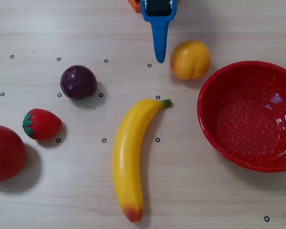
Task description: Put the peach in the red bowl.
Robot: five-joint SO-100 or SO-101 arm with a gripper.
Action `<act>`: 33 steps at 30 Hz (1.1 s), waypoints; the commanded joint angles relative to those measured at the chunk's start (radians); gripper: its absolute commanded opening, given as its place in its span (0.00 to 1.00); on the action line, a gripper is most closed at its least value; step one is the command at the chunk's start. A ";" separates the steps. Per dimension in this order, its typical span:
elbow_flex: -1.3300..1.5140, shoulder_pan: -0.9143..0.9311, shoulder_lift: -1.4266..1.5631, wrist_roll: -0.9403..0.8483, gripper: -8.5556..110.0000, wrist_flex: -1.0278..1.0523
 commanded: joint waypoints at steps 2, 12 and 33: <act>0.008 0.051 0.014 0.055 0.07 -0.003; 0.008 0.051 0.008 0.055 0.07 -0.011; -0.459 0.086 -0.383 0.109 0.07 0.028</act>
